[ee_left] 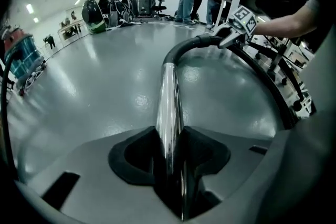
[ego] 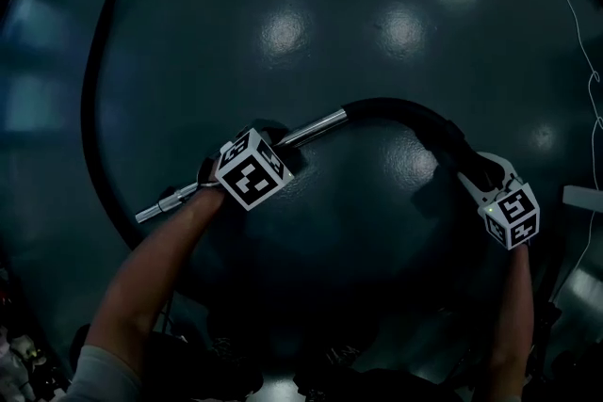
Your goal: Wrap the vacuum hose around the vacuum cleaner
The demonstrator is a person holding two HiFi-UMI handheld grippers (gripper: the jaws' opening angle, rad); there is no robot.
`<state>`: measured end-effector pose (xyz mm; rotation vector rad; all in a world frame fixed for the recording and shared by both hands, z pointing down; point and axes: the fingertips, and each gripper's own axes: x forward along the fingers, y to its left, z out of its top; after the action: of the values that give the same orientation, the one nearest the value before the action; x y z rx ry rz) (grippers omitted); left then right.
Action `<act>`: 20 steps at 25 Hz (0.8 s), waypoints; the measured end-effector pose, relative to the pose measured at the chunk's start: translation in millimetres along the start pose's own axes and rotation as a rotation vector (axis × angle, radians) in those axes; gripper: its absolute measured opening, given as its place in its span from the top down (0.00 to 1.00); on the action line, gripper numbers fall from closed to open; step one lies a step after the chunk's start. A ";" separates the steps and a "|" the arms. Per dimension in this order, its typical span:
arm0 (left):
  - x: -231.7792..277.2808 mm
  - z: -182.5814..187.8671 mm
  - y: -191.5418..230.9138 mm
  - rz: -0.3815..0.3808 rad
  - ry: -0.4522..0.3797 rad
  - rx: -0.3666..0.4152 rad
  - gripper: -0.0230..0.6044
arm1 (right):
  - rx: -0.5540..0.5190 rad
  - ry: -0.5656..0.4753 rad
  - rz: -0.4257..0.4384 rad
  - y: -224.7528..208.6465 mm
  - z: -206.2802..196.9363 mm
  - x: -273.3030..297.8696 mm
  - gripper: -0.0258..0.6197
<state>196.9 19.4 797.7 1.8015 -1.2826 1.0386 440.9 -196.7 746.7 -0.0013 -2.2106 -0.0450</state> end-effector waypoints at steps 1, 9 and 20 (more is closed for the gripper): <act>-0.9 0.6 -0.6 0.005 0.011 0.001 0.68 | 0.006 0.004 -0.011 -1.8 2.1 0.8 0.67; -40.9 20.0 31.3 0.102 0.015 -0.004 0.68 | 0.000 -0.026 -0.068 -18.8 56.1 -4.2 0.67; -116.9 35.1 68.2 0.204 0.034 -0.093 0.68 | 0.006 -0.221 -0.191 -25.2 158.8 -74.0 0.61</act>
<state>116.5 17.8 683.3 1.6026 -1.4925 1.0950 357.4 -215.5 591.8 0.2182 -2.4251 -0.1507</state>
